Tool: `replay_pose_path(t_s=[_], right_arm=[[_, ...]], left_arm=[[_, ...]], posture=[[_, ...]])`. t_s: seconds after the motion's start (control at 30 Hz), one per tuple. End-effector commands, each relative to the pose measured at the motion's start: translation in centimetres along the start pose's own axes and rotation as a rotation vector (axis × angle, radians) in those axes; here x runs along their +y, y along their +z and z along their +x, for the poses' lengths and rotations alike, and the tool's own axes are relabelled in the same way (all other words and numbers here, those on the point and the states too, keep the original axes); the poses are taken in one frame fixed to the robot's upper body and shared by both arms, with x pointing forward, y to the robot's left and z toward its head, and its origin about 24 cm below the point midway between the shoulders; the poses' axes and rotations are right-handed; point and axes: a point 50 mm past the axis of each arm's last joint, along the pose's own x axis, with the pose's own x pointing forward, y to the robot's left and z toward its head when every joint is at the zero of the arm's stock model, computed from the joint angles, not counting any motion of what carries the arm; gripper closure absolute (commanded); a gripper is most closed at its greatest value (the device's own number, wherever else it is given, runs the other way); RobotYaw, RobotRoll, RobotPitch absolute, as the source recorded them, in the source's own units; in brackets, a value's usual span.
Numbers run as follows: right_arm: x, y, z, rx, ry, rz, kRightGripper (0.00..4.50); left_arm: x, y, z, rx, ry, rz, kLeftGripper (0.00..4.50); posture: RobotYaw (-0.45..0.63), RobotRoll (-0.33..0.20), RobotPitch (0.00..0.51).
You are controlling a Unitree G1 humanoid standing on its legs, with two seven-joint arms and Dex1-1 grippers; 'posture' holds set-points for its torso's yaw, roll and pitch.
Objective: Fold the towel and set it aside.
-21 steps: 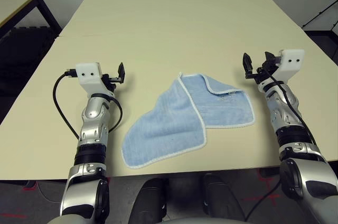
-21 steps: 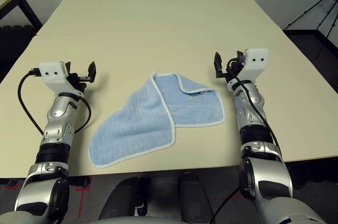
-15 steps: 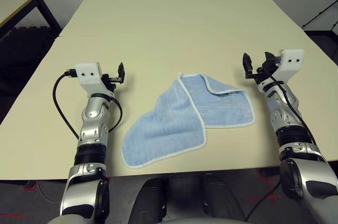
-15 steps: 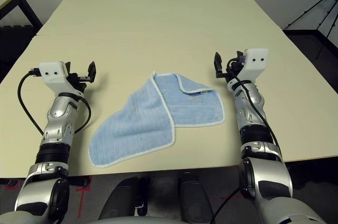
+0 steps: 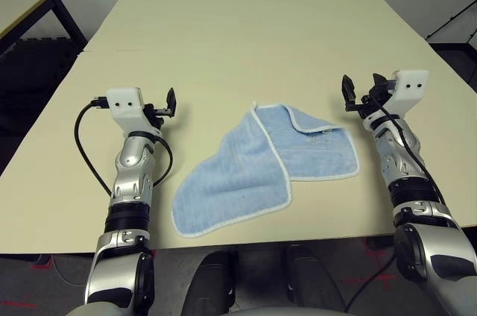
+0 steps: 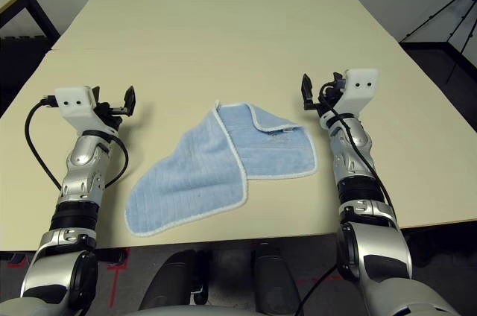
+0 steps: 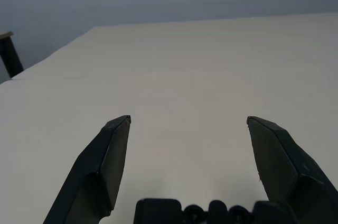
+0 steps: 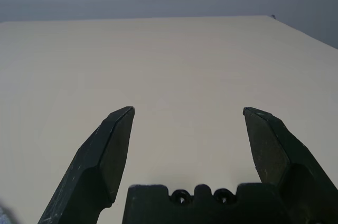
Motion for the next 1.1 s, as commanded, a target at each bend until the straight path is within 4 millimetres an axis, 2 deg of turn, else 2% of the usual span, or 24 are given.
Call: replay_pose_path(t_s=[0.03, 0.17, 0.37, 0.5, 0.63, 0.87, 0.93, 1.1], right_arm=[[-0.4, 0.1, -0.1, 0.004, -0.002, -0.001, 0.01], [-0.2, 0.1, -0.3, 0.003, 0.005, -0.001, 0.01], [0.3, 0.0, -0.6, 0.019, 0.083, -0.012, 0.01], [1.0, 0.1, -0.9, 0.036, 0.239, -0.144, 0.01], [1.3, -0.1, -1.5, 0.080, 0.336, -0.188, 0.01], [-0.1, 1.7, -2.0, 0.201, 0.570, -0.316, 0.01], [-0.3, 1.9, -2.1, 0.264, 0.672, -0.399, 0.01], [0.4, 2.5, -1.7, 0.319, 0.872, -0.488, 0.01]], left_arm=[[0.1, 0.1, -0.4, 0.021, -0.156, -0.038, 0.00], [0.5, 0.5, -0.7, 0.049, -0.329, -0.013, 0.00], [0.6, 1.1, -0.8, 0.111, -0.501, 0.047, 0.00], [-0.1, 1.0, -0.9, 0.160, -0.633, 0.102, 0.00], [-0.9, 0.5, -1.5, 0.205, -0.739, 0.128, 0.00], [-1.3, 1.0, -1.4, 0.204, -0.794, 0.118, 0.00], [-1.3, 0.9, -1.4, 0.203, -0.794, 0.118, 0.00], [-2.0, 0.8, -1.5, 0.202, -0.804, 0.105, 0.00]], posture=[[-0.01, 0.000, 0.112], [0.00, 0.000, 0.107], [0.01, 0.000, 0.097], [0.00, 0.000, 0.102], [0.00, 0.000, 0.100], [0.00, 0.000, 0.100], [-0.01, 0.000, 0.101], [0.00, 0.000, 0.109]])
